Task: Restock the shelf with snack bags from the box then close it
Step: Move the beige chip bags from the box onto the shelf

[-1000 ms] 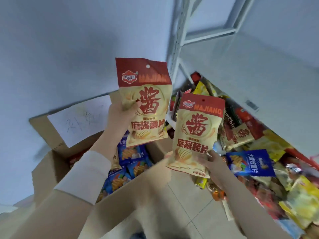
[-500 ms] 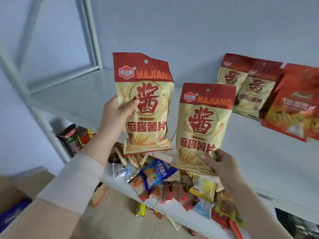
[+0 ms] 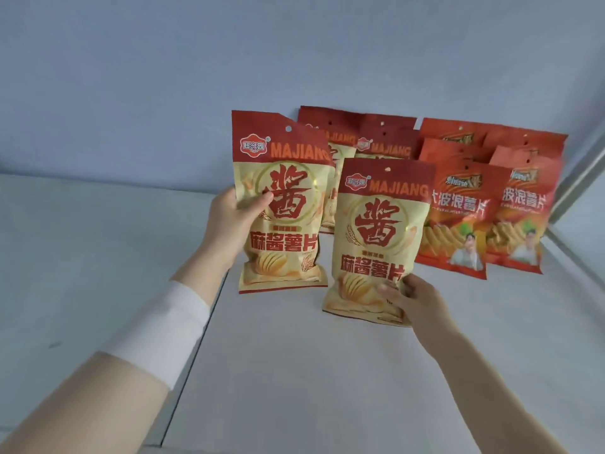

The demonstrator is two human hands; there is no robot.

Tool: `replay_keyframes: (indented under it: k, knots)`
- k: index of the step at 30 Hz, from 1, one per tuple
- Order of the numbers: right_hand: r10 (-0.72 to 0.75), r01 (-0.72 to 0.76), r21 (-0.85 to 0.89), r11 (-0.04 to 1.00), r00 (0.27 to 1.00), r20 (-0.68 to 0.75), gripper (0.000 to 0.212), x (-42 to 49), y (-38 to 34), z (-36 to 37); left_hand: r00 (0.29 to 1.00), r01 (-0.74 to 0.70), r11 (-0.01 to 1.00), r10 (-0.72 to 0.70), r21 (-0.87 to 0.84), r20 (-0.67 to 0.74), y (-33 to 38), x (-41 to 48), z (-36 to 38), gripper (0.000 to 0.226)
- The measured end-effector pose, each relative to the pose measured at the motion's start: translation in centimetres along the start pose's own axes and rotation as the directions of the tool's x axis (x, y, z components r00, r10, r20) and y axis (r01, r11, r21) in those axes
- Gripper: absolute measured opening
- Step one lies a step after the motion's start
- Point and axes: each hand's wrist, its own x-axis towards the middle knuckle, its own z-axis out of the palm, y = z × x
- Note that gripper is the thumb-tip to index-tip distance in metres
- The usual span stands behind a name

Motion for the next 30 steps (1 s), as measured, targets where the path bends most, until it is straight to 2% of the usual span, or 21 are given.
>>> replay_keyframes:
  k: [7, 10, 15, 20, 22, 25, 27, 30]
  knots:
    - [0.008, -0.003, 0.054, 0.999, 0.996, -0.089, 0.024, 9.8, -0.8, -0.8, 0.998, 0.011, 0.998, -0.014, 0.056, 0.057, -4.2, 10.1, 5.4, 0.007]
    - [0.028, -0.025, 0.039, 0.999, 0.997, -0.069, 0.017, 13.3, -0.6, -1.0, 0.998, 0.029, 0.997, -0.032, 0.075, 0.046, -5.8, 13.2, 7.3, 0.007]
    - [0.061, -0.061, -0.001, 0.998, 0.997, -0.054, 0.024, 16.3, 0.1, -1.3, 0.997, 0.082, 0.991, -0.083, 0.104, 0.008, -8.4, 15.9, 8.9, 0.021]
    - [-0.02, -0.029, -0.254, 0.967, 0.981, -0.191, 0.035, 16.7, 0.3, -0.8, 0.997, 0.038, 0.979, -0.025, 0.2, -0.069, -9.3, 16.1, 10.2, 0.024]
    - [-0.064, -0.017, -0.291, 0.957, 0.962, -0.267, 0.057, 16.4, 0.0, -0.3, 0.991, -0.001, 0.967, 0.035, 0.256, -0.126, -9.2, 15.7, 10.7, 0.032]
    - [-0.161, 0.023, -0.37, 0.929, 0.924, -0.348, 0.088, 15.7, -0.4, 0.4, 0.983, -0.021, 0.973, 0.063, 0.231, -0.174, -9.1, 14.8, 11.3, 0.047]
    - [-0.252, 0.045, -0.486, 0.873, 0.894, -0.37, 0.091, 15.0, -0.9, 0.6, 0.973, -0.068, 0.972, 0.114, 0.226, -0.199, -8.8, 14.4, 11.3, 0.055]
    - [-0.381, 0.067, -0.664, 0.745, 0.86, -0.34, 0.082, 13.7, -2.0, 0.8, 0.948, -0.136, 0.917, 0.229, 0.374, -0.219, -7.6, 13.4, 10.2, 0.06]
